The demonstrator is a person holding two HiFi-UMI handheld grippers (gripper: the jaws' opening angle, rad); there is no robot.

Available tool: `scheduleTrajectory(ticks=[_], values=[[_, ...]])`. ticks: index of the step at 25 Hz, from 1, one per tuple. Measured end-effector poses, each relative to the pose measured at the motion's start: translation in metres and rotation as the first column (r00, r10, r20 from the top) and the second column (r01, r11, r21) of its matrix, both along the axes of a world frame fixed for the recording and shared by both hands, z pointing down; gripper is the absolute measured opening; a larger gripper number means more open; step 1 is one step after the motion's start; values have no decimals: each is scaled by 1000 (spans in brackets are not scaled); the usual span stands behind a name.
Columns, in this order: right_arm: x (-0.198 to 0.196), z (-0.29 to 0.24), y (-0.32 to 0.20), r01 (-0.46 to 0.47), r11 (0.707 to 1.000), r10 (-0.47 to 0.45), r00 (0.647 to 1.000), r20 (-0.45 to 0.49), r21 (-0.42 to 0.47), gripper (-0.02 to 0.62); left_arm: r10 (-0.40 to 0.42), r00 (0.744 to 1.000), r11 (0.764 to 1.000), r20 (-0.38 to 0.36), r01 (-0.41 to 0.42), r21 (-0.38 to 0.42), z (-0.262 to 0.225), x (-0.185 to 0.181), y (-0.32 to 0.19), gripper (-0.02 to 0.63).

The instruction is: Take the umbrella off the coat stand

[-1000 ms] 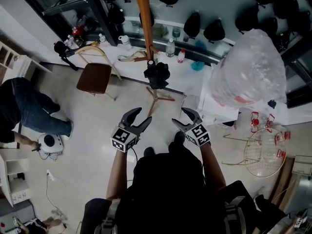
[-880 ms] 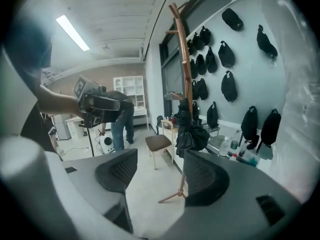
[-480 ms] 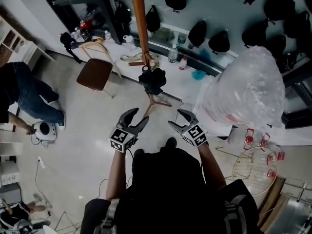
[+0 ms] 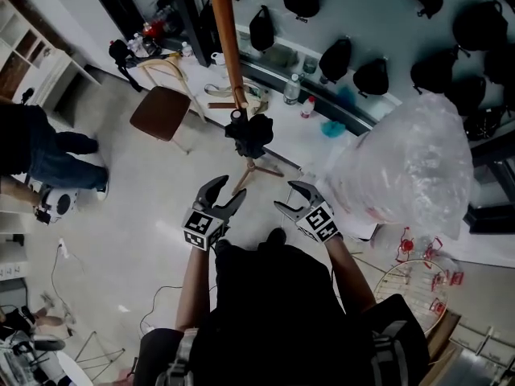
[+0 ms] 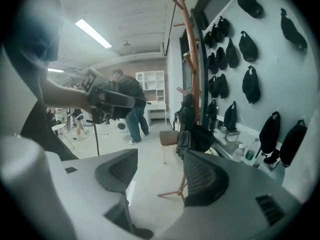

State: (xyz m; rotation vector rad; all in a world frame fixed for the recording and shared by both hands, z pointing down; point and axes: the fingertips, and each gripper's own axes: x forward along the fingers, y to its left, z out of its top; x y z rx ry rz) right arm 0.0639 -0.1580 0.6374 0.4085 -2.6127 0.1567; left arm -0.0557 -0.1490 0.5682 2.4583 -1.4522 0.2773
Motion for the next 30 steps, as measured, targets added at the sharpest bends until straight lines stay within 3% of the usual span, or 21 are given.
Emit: scheduleTrajectory(ticks=[13,22,30], values=[[0,-2,-20,-24,1000,24,1000,14,-7,287,-80,997,997,9,80,-16,11,-16,-30,262],[-13,-3,-53,-43,999,43,999,-14,11,285,-44,999,999,2,44,-32,24,-22,-81,281],[-24,-2,-76,-83,996,84,996,-13,16,285,-82,997,993,-5,82,-90,61,-34,-117,349]])
